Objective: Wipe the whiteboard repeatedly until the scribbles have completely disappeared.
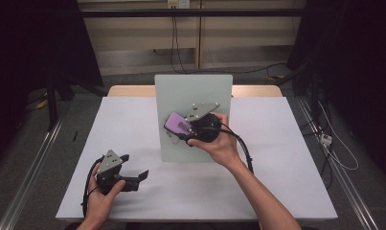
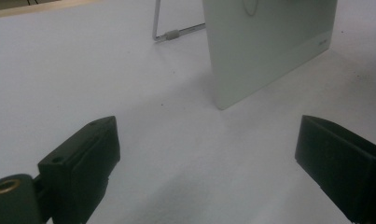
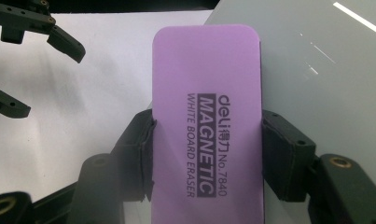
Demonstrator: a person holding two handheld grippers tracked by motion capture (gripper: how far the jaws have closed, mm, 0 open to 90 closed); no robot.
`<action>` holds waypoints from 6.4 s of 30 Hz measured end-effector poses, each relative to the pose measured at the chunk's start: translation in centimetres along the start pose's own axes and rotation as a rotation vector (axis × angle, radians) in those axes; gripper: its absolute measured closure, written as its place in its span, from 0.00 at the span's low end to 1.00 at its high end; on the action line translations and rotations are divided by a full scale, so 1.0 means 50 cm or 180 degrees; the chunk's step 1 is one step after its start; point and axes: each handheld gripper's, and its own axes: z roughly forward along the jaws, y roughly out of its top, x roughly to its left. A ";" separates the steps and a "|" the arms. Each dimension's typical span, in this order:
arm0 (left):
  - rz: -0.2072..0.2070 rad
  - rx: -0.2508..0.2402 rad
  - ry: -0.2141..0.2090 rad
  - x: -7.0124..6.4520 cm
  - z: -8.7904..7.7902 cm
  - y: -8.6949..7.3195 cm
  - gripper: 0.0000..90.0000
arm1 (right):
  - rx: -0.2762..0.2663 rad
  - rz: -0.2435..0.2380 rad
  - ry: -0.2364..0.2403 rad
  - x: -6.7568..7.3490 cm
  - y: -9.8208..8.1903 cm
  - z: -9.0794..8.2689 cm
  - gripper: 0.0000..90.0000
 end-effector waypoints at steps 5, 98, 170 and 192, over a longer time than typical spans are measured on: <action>-0.0022 0.0006 0.0000 -0.001 0.003 0.000 0.07 | 0.0020 -0.0053 -0.0056 -0.009 0.024 -0.009 0.47; -0.0017 0.0011 0.0004 0.000 0.002 -0.001 0.07 | 0.0274 -0.0189 0.0096 0.030 0.018 0.043 0.47; -0.0007 0.0042 -0.0021 -0.003 0.007 -0.001 0.07 | 0.0767 -0.0391 0.0519 0.102 -0.051 0.135 0.47; 0.0005 0.0054 -0.0019 -0.002 0.008 -0.001 0.07 | 0.0193 -0.0038 -0.0022 0.006 -0.003 -0.005 0.47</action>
